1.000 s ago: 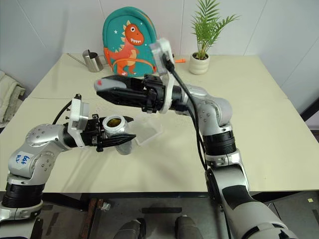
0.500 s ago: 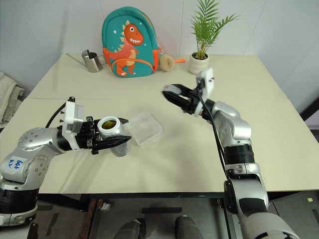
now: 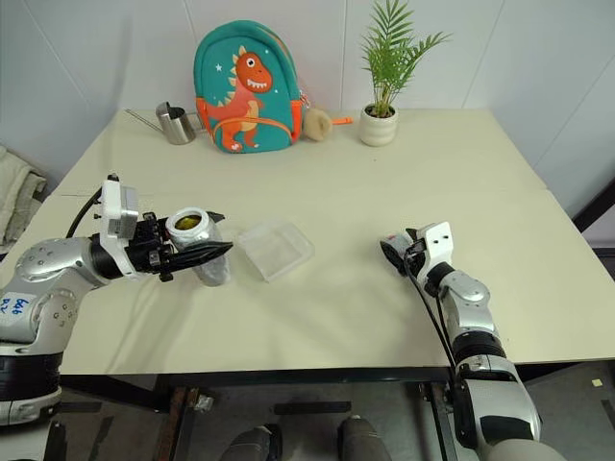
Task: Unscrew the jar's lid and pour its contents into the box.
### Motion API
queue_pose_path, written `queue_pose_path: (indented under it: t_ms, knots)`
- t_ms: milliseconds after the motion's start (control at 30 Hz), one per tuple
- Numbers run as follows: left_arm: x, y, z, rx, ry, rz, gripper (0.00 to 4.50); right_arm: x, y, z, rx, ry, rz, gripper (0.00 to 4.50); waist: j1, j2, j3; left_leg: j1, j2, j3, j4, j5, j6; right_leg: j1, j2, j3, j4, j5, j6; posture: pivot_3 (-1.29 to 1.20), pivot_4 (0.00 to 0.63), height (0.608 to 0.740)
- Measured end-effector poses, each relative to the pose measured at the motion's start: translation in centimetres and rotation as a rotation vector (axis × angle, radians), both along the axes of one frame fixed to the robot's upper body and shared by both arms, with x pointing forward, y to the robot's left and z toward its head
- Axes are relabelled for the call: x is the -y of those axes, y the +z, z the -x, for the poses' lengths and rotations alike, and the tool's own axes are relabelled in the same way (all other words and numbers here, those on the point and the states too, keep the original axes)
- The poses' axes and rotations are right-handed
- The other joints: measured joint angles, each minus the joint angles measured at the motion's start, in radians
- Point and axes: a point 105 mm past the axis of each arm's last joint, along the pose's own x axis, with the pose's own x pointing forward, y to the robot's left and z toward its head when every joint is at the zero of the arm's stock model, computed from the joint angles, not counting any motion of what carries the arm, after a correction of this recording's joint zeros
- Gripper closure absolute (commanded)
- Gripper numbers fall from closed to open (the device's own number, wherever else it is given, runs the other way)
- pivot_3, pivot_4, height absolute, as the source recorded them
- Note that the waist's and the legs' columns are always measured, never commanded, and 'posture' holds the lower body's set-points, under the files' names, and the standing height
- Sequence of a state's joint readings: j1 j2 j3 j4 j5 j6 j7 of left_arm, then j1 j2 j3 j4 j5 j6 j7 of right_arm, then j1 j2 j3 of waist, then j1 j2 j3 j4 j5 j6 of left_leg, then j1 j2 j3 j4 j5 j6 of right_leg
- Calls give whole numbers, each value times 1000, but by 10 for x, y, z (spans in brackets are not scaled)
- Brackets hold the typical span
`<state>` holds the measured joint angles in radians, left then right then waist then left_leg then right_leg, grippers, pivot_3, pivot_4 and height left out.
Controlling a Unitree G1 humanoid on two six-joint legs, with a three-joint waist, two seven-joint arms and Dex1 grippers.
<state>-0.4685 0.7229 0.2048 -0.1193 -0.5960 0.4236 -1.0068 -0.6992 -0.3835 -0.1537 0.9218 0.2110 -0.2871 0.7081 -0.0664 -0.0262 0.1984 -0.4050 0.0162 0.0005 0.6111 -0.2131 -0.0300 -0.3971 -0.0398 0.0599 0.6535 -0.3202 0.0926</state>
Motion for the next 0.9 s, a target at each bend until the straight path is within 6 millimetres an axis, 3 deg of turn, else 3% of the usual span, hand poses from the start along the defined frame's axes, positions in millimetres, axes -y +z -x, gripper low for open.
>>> queue_pose_path:
  t_ms: [100, 200, 333, 400, 633, 767, 900]
  knots:
    - [-3, -2, -6, -2, 15, -5, 2138, -4, 15, 2, 33, 47, -21, 13, -3, 0, 0, 0, 0, -2, 0, 0, 0, 0, 0, 0, 0, 0, 0, 0, 150, 740]
    - [-5, 1, -13, 24, 39, -17, 2138, -8, 44, 6, 87, 119, -33, 13, -1, 1, 0, 0, 1, -5, -1, 0, 0, 0, 0, 0, -1, 0, 0, 0, 150, 740]
    - [-11, 8, -26, 68, 100, -34, 2138, -28, 94, 29, 155, 326, 15, 13, 7, 1, 1, 0, 1, -7, -1, -1, 0, 0, 0, 0, -1, 0, 0, 0, 150, 740]
    - [-14, 8, -32, 71, 125, -47, 2138, -39, 109, 41, 163, 419, 39, 13, 11, 1, 1, 0, 1, -7, -1, -1, 0, 0, 0, -1, -1, 0, 0, 0, 150, 740]
    - [-20, 4, -67, 74, 243, -178, 2138, -80, 102, 101, -12, 767, 155, 13, 31, 1, 1, -2, 0, -8, -1, -2, 1, 0, -1, -1, -4, 0, 0, 0, 150, 740]
    - [-15, 10, -86, 172, 309, -263, 2138, -89, 89, 111, -49, 765, 133, 13, 39, 1, 1, -3, 0, -8, -1, -2, 2, 0, -2, -1, -6, 0, 1, 0, 150, 740]
    - [-3, -7, -98, 274, 338, -423, 2138, -90, 78, 111, -77, 717, 94, 13, 39, 1, 1, -4, 0, -7, -1, -3, 4, 0, -2, -1, -9, 1, 2, 0, 150, 740]
